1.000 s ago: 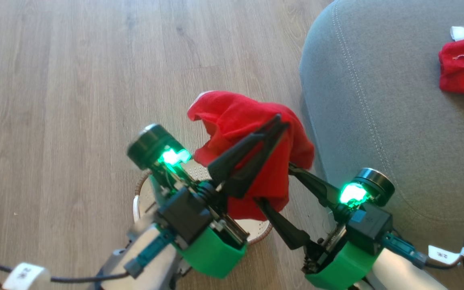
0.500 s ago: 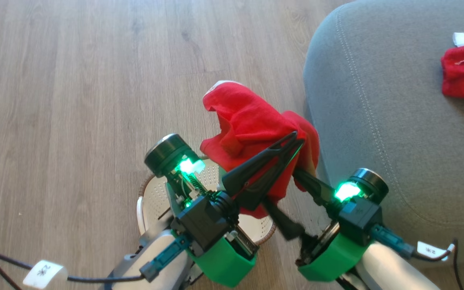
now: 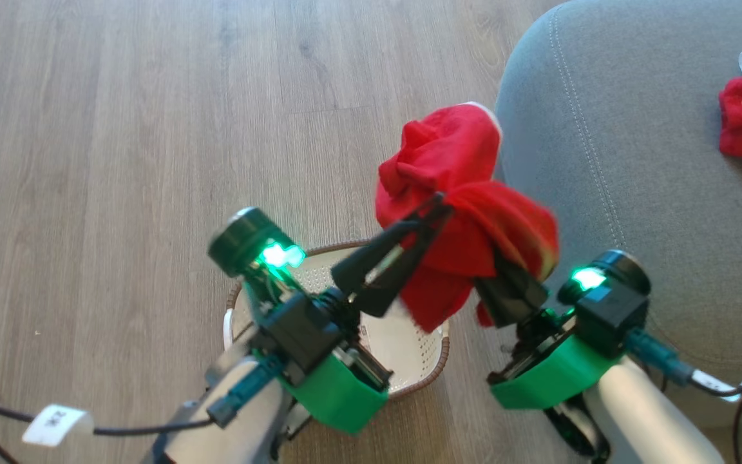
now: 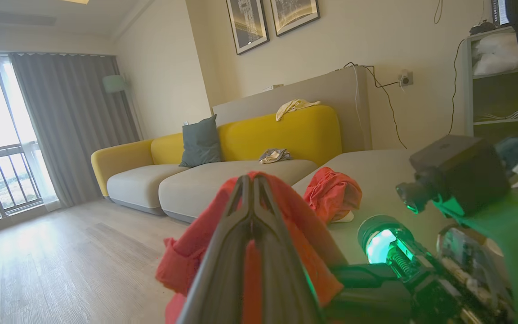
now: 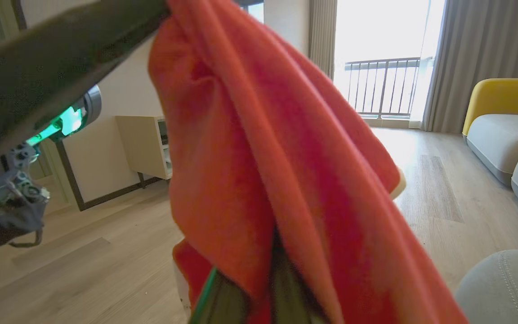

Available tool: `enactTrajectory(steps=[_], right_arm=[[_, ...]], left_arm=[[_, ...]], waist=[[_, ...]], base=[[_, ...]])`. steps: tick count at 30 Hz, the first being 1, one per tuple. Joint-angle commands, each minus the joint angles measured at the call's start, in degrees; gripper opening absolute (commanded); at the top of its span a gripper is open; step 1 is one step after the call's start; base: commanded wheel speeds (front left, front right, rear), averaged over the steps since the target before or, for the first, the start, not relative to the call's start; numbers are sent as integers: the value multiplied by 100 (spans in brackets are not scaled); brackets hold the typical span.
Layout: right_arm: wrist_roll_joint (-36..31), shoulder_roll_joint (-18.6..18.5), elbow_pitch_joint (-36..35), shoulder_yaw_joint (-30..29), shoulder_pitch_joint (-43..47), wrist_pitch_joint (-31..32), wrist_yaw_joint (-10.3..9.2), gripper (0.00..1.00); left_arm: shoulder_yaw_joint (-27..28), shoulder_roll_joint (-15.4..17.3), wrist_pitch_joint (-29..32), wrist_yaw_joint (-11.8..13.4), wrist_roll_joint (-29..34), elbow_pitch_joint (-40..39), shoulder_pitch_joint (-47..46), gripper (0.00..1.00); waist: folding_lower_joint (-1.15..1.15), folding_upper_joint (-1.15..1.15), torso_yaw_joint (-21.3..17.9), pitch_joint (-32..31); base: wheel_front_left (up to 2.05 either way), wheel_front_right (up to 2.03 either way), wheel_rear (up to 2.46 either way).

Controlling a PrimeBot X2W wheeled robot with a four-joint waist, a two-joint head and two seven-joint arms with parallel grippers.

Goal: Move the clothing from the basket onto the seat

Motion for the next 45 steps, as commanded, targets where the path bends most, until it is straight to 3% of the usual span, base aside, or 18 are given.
enactTrajectory(steps=[1, 10, 24, 32, 33, 35, 36, 45], right_arm=[[14, 81, -195, -42, -26, -38, -1, 0], [-41, 296, -326, -616, 61, -38, -1, 0], [-330, 626, -446, -1054, -8, -38, -1, 0], [-360, 677, -460, -1030, -20, -38, -1, 0], [-363, 675, -460, -1027, -21, -38, -1, 0], [-377, 664, -464, -1023, -25, -38, -1, 0], [-384, 656, -466, -1024, -27, -38, -1, 0], [-467, 608, -482, -1129, 22, -38, -1, 0]], left_arm=[[288, 22, -23, -8, -25, -148, -76, 0], [538, 28, -23, -8, -46, 180, 1, 0], [-324, 164, -23, -8, -234, 460, 32, 0], [-495, 148, -23, -8, -294, 547, 23, 0], [-458, 133, -23, -8, -290, 543, 23, 38], [-394, 113, -23, -8, -273, 531, 23, 92], [-367, 107, -23, -8, -263, 528, 22, 100], [-173, 85, -23, -8, -215, 530, 67, 100]], waist=[[0, 0, -9, 1], [0, 0, -53, 31], [0, 0, 6, 60], [0, 0, 34, 59], [0, 0, 36, 57], [0, 0, 33, 53], [0, 0, 30, 51], [0, 0, 2, -28]], base=[[0, 0, 0], [0, 0, 0], [0, 0, 0], [0, 0, 0], [0, 0, 0], [0, 0, 0], [0, 0, 0], [0, 0, 0]])
